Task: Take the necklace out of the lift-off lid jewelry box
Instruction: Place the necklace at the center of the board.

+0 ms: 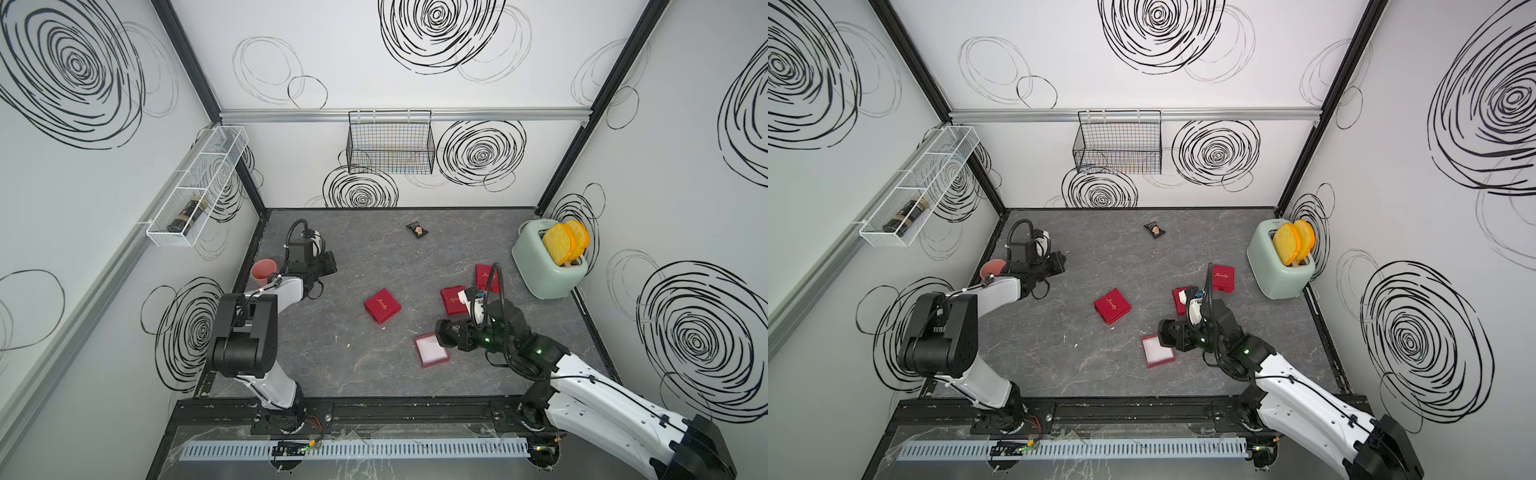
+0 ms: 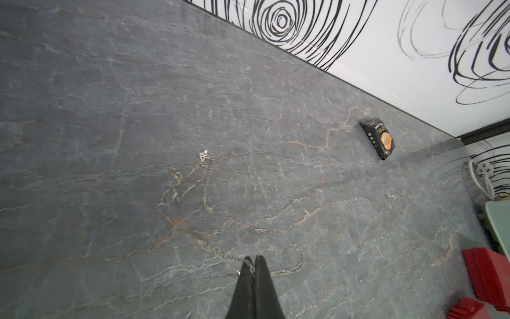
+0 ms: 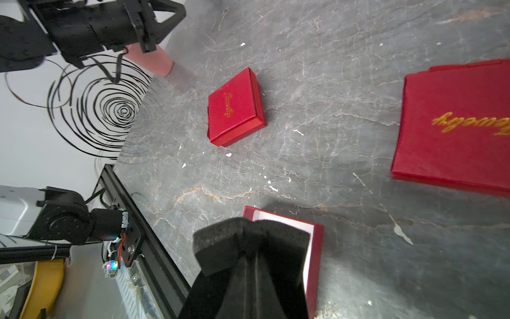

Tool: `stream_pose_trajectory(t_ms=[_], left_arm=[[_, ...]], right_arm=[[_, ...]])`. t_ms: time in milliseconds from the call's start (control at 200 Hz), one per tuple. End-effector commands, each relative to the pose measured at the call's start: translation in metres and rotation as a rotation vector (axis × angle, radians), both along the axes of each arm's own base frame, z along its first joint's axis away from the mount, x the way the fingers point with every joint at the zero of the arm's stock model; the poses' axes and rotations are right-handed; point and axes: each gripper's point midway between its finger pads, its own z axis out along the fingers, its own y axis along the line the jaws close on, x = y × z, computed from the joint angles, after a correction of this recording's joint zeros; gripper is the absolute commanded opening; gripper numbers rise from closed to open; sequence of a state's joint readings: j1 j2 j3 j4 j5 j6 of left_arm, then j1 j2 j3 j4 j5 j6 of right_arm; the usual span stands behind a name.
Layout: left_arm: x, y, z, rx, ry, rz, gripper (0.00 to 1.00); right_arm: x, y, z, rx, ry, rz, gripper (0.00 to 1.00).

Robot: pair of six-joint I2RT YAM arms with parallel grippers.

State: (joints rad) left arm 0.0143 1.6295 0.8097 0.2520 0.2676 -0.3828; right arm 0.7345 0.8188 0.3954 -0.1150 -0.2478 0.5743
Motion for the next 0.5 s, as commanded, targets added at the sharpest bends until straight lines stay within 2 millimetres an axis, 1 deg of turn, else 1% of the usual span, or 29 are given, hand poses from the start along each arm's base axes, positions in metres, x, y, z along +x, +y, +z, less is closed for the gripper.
stream_pose_trajectory(t_ms=[0,170,340,365,445,495], left_arm=[[-0.007,0.001,0.005,0.003,-0.028,0.005,0.01],[-0.025,0.021,-0.008,0.031,0.009,0.068,0.01],[-0.037,0.039,-0.009,0.041,0.006,0.142,0.02],[-0.038,0.040,-0.010,0.042,0.007,0.149,0.07],[-0.042,0.045,-0.011,0.041,0.006,0.172,0.10],[-0.044,0.050,-0.011,0.030,0.004,0.191,0.14]], right_arm=[[0.009,0.005,0.004,-0.034,-0.043,-0.024,0.05],[0.007,0.014,-0.001,-0.082,-0.051,-0.027,0.05],[0.004,0.020,-0.012,-0.122,-0.042,-0.038,0.04],[0.003,0.020,-0.013,-0.128,-0.040,-0.039,0.04],[0.002,0.021,-0.020,-0.154,-0.032,-0.047,0.04],[0.001,0.022,-0.023,-0.166,-0.027,-0.052,0.04]])
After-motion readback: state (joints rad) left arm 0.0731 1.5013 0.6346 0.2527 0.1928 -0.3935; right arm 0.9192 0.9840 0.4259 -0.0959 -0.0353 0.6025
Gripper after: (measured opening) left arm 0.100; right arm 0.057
